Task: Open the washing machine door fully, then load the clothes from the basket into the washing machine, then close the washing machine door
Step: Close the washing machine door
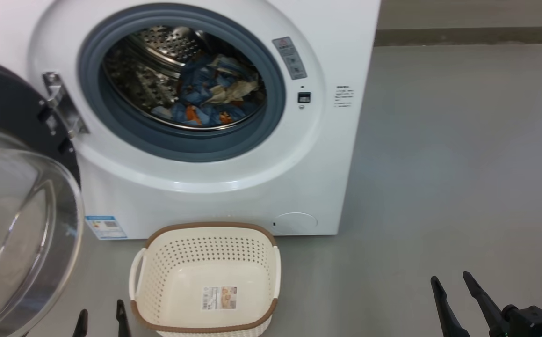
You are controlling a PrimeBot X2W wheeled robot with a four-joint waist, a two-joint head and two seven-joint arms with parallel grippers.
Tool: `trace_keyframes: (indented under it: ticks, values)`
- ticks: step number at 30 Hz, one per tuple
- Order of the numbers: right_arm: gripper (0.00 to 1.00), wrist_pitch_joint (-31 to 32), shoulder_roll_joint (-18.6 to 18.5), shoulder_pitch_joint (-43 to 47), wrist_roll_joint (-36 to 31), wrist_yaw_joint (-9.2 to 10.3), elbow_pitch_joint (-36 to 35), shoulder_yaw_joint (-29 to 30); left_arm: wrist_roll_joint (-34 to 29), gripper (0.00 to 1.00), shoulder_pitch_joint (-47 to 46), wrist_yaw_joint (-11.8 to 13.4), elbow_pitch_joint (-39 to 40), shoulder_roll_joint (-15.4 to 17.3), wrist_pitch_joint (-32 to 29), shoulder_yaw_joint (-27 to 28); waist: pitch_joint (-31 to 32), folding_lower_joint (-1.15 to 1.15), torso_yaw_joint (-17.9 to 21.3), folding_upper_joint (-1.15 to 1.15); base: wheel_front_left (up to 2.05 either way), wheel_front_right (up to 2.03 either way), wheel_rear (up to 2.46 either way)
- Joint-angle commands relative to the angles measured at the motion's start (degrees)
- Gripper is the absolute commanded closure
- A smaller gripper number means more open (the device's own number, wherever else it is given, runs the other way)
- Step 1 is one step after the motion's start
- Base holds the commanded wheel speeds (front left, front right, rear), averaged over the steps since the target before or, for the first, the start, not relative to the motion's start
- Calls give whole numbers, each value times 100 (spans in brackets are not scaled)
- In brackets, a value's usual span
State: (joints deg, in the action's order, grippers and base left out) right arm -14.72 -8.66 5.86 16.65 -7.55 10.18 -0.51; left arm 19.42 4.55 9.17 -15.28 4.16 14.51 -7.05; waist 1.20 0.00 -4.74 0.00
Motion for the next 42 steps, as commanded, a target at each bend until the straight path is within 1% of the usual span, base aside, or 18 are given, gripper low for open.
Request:
trace_keyframes:
  ticks: [1, 8, 14, 15, 21, 30, 39, 42]
  values:
    - [0, -28, -59, -101, -75, 6, -139, -101, 26, 0, -92, 66, 182, 121, 49, 210, 51, 0, -257, 0, 0, 0, 0]
    - [0, -28, -50, -129, -83, 6, -150, -189, 30, 0, 14, 143, 275, 128, 49, 246, 178, 0, -891, 0, 0, 0, 0]
    - [0, -28, 5, -144, -87, 6, -175, -213, 27, 0, 72, 208, 360, 215, 49, 311, 289, 0, -1516, 0, 0, 0, 0]
    - [0, -28, 5, -144, -87, 6, -175, -213, 27, 0, 72, 208, 360, 215, 49, 311, 289, 0, -1516, 0, 0, 0, 0]
    - [0, -28, 61, -130, -99, 6, -178, -267, 51, 0, 147, 283, 500, 274, 2, 362, 342, 0, -2069, 0, 0, 0, 0]
    - [0, -28, -68, -457, -54, 6, -101, -630, 163, 0, 315, 435, 765, 196, 29, 560, 110, 0, -2293, 0, 0, 0, 0]
    - [0, -28, -137, -665, 3, 6, -21, -772, 202, 0, 402, 504, 931, 89, 45, 702, 3, 0, -2368, 0, 0, 0, 0]
    - [0, -28, -148, -675, 12, 6, -16, -791, 224, 0, 406, 486, 984, 60, 47, 782, -9, 0, -2377, 0, 0, 0, 0]
